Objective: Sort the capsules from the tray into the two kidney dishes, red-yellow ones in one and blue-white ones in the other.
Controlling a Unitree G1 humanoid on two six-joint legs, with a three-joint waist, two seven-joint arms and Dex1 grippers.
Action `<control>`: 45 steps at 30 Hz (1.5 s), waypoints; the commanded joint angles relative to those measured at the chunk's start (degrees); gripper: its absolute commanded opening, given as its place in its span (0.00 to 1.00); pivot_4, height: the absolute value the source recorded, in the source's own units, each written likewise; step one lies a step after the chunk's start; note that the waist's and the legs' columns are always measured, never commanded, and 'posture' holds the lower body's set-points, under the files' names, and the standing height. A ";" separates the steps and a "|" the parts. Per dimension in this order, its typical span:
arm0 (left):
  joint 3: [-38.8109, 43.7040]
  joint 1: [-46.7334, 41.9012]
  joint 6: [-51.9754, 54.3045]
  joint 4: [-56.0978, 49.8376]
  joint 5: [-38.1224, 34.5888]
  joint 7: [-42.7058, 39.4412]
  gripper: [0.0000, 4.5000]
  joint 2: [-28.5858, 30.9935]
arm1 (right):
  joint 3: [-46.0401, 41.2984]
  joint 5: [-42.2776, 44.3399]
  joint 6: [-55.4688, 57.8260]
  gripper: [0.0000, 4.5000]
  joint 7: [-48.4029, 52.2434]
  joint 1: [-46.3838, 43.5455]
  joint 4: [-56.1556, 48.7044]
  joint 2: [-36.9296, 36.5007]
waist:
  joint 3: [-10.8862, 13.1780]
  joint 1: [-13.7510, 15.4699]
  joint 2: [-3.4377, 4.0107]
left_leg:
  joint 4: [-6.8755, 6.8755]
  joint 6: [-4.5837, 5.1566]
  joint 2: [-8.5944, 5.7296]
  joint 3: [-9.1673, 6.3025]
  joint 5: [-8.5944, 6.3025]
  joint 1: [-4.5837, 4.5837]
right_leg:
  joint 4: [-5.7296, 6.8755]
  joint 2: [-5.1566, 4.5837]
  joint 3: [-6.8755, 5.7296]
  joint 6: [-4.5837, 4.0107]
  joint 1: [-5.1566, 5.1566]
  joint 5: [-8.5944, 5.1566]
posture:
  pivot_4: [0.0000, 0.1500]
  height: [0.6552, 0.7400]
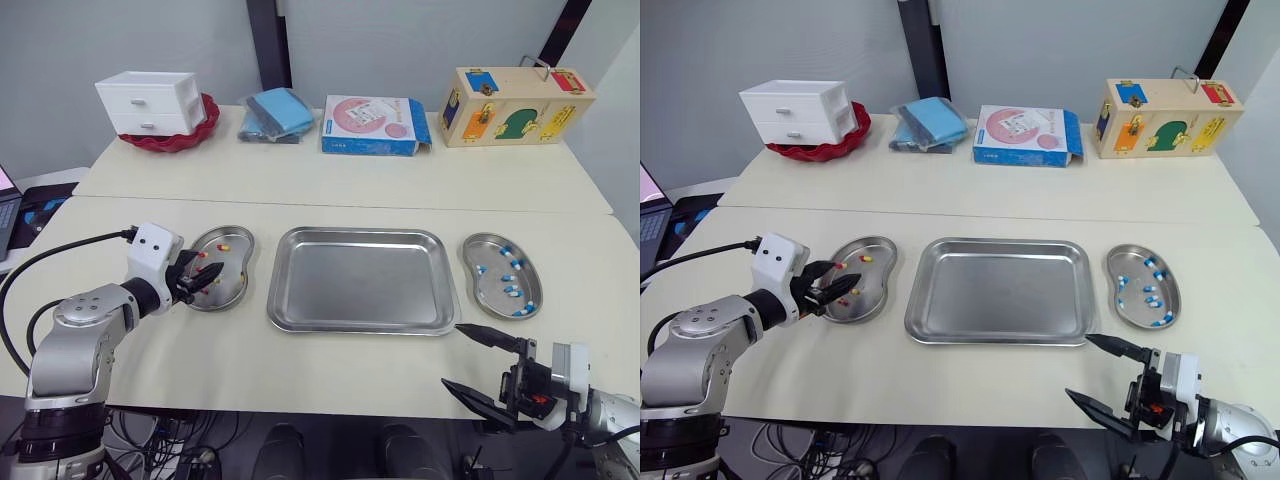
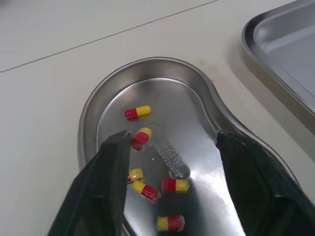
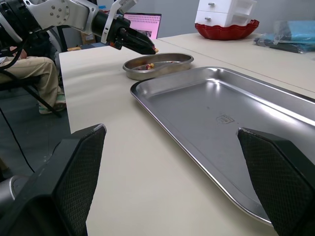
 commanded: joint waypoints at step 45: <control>21.15 16.61 -15.39 19.64 -2.98 -15.54 1.00 19.93 | -18.38 -6.03 27.23 1.00 3.13 -18.76 28.50 -30.11 | 0.19 -0.79 -0.18 | -0.72 0.02 0.05 0.25 -0.01 -0.55 | -0.80 -0.08 0.06 -0.04 -0.59 0.00 | 1.00 1.00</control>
